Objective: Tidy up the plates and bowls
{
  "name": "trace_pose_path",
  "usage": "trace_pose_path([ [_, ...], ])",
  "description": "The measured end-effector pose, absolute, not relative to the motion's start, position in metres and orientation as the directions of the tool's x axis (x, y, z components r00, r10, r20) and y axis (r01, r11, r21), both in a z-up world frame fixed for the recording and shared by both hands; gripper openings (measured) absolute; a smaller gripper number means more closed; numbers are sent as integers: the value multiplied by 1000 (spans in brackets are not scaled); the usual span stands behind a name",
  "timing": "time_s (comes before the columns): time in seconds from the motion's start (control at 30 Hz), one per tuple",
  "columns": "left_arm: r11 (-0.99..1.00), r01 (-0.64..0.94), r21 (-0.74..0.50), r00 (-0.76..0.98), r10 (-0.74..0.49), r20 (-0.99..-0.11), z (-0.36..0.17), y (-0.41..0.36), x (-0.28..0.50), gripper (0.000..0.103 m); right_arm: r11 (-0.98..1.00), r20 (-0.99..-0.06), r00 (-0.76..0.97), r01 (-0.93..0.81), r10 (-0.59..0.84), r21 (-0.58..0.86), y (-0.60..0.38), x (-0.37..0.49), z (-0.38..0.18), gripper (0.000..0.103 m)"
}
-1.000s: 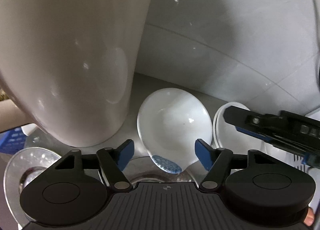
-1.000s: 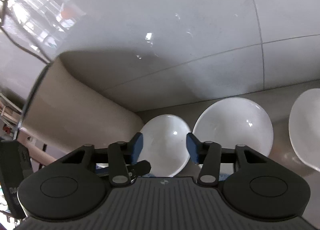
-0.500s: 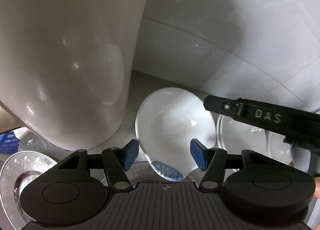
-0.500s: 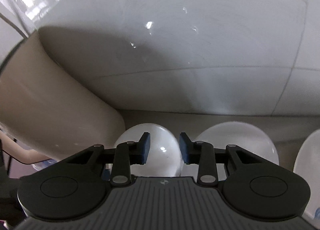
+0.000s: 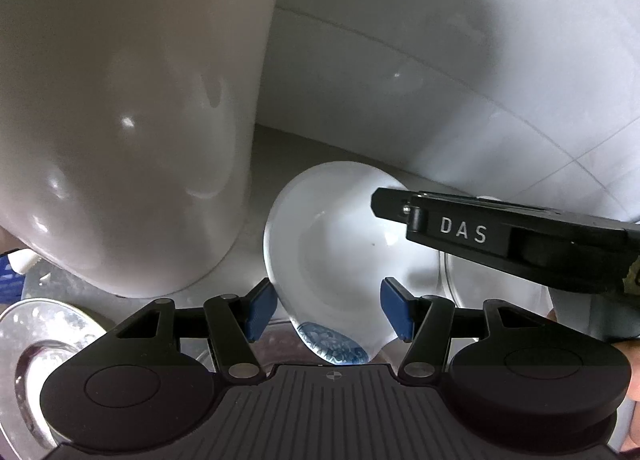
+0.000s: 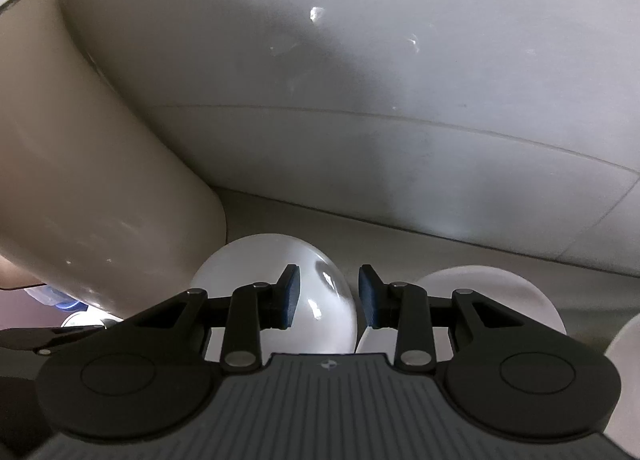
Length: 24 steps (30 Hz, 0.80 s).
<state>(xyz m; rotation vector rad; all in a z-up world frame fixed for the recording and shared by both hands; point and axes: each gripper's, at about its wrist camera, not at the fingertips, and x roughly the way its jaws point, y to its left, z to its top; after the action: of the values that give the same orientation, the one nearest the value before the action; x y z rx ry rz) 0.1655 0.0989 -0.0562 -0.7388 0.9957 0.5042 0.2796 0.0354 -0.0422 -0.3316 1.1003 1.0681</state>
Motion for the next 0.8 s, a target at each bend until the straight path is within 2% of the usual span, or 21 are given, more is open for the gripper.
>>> trace_pose_path([
  [0.2,654,-693,-303,445,57,-894,-63,99,169,103,482,-856,54,-844,515,236,43,268,-47,38],
  [0.33,660,-698,-276,431,79,-899,-61,98,168,103,484,-859,99,-855,502,185,45,259,-49,28],
  [0.8,661,-699,-272,447,106,-888,-39,92,159,103,476,-829,122,-859,546,187,25,251,-44,28],
])
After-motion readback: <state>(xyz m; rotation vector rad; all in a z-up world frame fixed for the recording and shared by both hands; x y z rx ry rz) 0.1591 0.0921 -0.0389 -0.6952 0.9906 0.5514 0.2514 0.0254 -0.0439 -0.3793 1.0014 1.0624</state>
